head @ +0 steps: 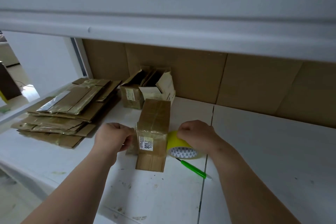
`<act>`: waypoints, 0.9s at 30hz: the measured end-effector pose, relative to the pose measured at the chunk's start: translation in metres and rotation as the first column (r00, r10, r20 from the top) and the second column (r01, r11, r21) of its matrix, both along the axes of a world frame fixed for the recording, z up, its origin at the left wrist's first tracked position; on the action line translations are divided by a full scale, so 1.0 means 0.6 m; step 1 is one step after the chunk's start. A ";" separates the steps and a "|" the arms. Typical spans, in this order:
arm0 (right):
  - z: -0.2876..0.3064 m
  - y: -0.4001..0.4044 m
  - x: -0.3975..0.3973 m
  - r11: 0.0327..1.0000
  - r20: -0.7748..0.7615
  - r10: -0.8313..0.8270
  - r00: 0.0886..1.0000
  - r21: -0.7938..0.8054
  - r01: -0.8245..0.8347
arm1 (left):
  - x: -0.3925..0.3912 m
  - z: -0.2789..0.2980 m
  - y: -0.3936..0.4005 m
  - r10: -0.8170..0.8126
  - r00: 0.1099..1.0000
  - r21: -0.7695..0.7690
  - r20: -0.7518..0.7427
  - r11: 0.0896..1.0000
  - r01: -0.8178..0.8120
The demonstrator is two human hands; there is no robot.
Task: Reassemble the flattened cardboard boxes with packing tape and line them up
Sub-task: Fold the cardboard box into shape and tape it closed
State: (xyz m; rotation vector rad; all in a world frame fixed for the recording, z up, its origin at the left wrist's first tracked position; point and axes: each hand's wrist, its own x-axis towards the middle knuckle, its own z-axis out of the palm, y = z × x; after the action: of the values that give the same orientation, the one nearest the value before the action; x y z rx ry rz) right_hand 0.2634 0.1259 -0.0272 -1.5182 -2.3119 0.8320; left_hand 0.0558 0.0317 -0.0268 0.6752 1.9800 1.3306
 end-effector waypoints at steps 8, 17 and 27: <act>0.002 -0.004 -0.030 0.990 0.138 0.066 0.988 0.116 -0.082 | -0.005 -0.013 0.007 -0.127 0.983 -0.052 -0.136 0.991 0.121; -0.009 -0.012 -0.032 0.971 0.046 0.101 0.994 0.214 -0.108 | 0.017 -0.019 -0.003 -0.152 0.920 0.085 -0.361 0.977 0.195; -0.020 -0.019 -0.048 0.967 0.006 0.106 0.994 0.232 -0.104 | 0.013 -0.037 -0.003 -0.162 0.927 0.116 -0.339 0.970 0.212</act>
State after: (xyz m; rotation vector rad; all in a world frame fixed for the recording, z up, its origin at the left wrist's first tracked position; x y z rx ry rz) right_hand 0.2348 0.1148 -0.0390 -1.3031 -2.4051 0.5643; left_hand 0.0634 0.0300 -0.0491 1.1958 2.0166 1.3259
